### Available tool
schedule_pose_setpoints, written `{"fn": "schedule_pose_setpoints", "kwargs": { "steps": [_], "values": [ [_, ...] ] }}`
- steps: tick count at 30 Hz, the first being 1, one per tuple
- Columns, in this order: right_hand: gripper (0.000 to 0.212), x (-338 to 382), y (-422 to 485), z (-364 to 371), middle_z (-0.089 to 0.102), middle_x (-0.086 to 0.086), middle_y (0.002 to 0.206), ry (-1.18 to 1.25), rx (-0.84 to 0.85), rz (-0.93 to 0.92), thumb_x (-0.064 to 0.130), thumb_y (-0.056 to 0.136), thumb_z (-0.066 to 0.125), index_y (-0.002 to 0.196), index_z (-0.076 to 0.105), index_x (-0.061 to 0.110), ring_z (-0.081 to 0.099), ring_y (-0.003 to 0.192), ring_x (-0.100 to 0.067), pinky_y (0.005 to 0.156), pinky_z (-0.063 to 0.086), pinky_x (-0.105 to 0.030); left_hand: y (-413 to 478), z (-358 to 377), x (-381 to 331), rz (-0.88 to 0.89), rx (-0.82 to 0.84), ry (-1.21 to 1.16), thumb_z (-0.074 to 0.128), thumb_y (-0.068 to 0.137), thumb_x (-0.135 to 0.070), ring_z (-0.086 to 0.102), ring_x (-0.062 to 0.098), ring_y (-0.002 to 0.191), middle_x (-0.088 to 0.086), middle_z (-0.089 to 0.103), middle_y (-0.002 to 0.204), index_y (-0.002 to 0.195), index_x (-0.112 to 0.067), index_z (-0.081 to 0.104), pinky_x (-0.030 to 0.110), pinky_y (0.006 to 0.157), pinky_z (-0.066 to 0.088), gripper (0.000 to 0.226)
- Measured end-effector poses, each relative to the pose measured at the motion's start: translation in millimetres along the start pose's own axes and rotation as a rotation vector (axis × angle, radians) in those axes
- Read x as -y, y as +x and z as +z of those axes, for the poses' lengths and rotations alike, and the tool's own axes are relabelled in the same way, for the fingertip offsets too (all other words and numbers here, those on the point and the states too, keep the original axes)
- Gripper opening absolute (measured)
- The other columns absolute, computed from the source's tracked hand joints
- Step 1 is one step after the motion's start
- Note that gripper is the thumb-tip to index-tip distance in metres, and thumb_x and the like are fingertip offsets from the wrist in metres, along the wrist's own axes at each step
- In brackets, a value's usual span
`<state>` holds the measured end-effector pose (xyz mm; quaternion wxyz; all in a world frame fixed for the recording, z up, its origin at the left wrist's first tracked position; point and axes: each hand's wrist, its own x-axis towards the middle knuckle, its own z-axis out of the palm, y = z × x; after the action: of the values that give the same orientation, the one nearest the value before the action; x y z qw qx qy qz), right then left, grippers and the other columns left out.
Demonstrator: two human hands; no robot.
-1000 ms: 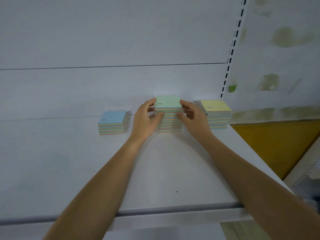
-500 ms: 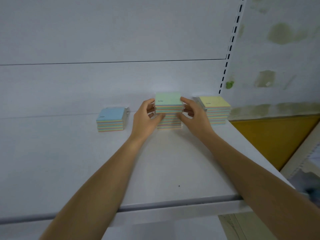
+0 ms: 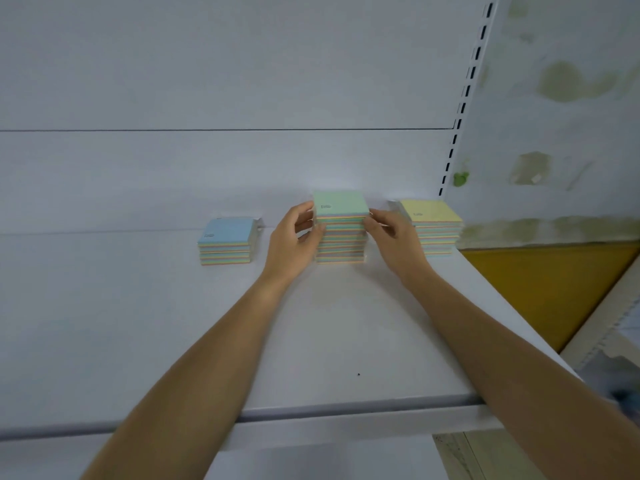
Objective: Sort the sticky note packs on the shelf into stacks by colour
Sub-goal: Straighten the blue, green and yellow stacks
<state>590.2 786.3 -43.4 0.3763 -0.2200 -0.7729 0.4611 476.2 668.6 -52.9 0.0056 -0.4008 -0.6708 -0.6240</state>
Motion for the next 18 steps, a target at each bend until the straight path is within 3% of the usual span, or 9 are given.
{"fn": "schedule_pose_setpoints", "kwargs": {
  "steps": [2,7,10,12,14,16,18],
  "values": [
    [0.026,0.7,-1.0,0.5,0.062,0.004,0.102,-0.036,0.048,-0.052,0.009,0.09,0.053,0.115,0.062,0.008,0.059,0.081,0.004,0.069,0.041,0.004,0.8,-1.2,1.6,0.007,0.02,0.002,0.059,0.086,-0.004,0.056,0.008,0.099,-0.001,0.057,0.113,0.124,-0.004,0.05,-0.001,0.08,0.044,0.039],
    [0.032,2.3,-0.5,-0.7,0.06,0.002,0.104,-0.083,0.078,-0.078,0.005,0.089,0.054,0.12,0.06,0.009,0.057,0.09,-0.011,0.073,0.042,-0.001,2.5,-1.8,0.7,-0.002,0.01,0.006,0.061,0.084,-0.004,0.057,0.009,0.097,0.0,0.058,0.113,0.123,-0.005,0.052,-0.001,0.078,0.044,0.039],
    [0.037,0.7,-2.0,-0.8,0.058,0.001,0.107,-0.13,0.096,-0.053,0.009,0.086,0.058,0.124,0.056,0.009,0.055,0.097,-0.014,0.091,0.045,-0.026,2.3,-3.4,1.5,-0.049,0.016,-0.016,0.063,0.083,-0.006,0.057,0.011,0.1,0.005,0.059,0.116,0.127,-0.006,0.048,0.0,0.078,0.045,0.046],
    [0.036,-1.8,-3.2,0.5,0.06,0.001,0.107,-0.187,0.122,-0.019,0.012,0.085,0.061,0.12,0.057,0.009,0.056,0.099,-0.016,0.094,0.045,-0.032,1.1,-4.8,4.3,-0.124,0.058,-0.011,0.068,0.08,-0.011,0.056,0.014,0.107,0.005,0.057,0.119,0.131,-0.007,0.044,0.015,0.088,0.048,0.057],
    [0.027,-3.2,-4.0,1.0,0.06,0.003,0.101,-0.163,0.143,0.022,0.011,0.086,0.06,0.113,0.061,0.009,0.057,0.094,-0.014,0.085,0.048,-0.017,-0.2,-4.4,7.6,-0.129,0.116,0.075,0.07,0.078,-0.012,0.057,0.019,0.113,0.008,0.059,0.125,0.129,-0.007,0.047,0.026,0.094,0.048,0.056],
    [0.026,-3.0,-3.9,0.9,0.059,0.003,0.098,-0.131,0.145,0.046,0.008,0.087,0.059,0.112,0.062,0.006,0.057,0.091,-0.012,0.067,0.042,0.002,-1.5,-3.5,8.9,-0.09,0.127,0.145,0.067,0.08,-0.009,0.059,0.022,0.113,0.009,0.061,0.125,0.125,-0.005,0.052,0.018,0.089,0.045,0.047],
    [0.027,-4.4,-3.4,0.6,0.059,0.003,0.099,-0.111,0.129,0.051,0.006,0.087,0.058,0.113,0.062,0.004,0.056,0.09,-0.01,0.062,0.039,0.007,-2.1,-3.7,8.7,-0.067,0.116,0.17,0.065,0.081,-0.008,0.061,0.019,0.109,0.008,0.063,0.124,0.123,-0.005,0.054,0.009,0.084,0.043,0.044]
  ]
}}
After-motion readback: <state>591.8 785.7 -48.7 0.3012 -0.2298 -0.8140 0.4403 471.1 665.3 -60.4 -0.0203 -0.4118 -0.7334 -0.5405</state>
